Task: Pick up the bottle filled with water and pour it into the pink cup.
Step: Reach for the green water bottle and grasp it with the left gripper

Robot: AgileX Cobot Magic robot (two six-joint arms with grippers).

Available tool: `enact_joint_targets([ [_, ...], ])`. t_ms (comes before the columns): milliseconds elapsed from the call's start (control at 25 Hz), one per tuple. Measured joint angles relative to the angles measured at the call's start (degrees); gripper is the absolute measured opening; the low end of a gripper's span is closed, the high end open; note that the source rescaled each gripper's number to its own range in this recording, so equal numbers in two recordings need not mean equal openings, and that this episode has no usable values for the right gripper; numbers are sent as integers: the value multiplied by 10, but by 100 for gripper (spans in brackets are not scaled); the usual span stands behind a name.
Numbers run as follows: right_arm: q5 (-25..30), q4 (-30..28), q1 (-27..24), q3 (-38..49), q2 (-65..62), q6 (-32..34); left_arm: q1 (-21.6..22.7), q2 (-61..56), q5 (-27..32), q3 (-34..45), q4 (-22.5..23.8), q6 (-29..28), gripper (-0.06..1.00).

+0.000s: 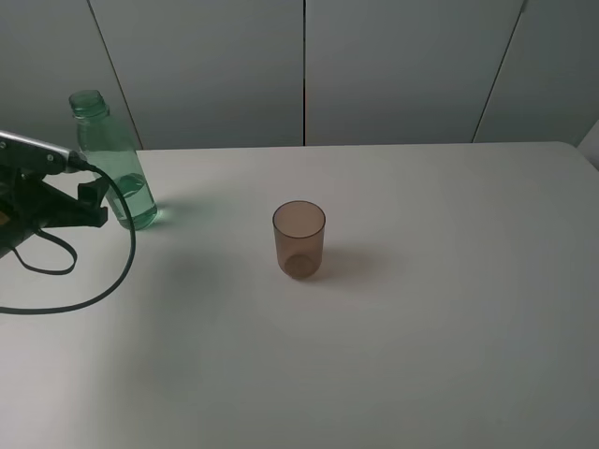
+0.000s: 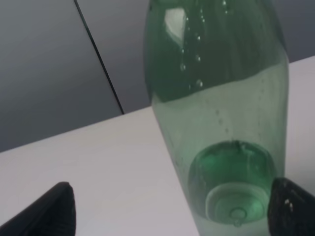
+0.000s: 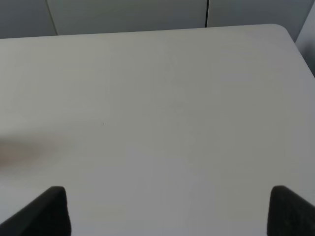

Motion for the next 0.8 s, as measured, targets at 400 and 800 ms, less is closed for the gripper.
enact_joint_targets([
  [400, 0, 0, 0, 0, 0, 0, 0, 57, 6, -41, 31, -6, 100],
  [800, 0, 0, 0, 0, 0, 0, 0, 77, 6, -66, 47, -10, 100],
])
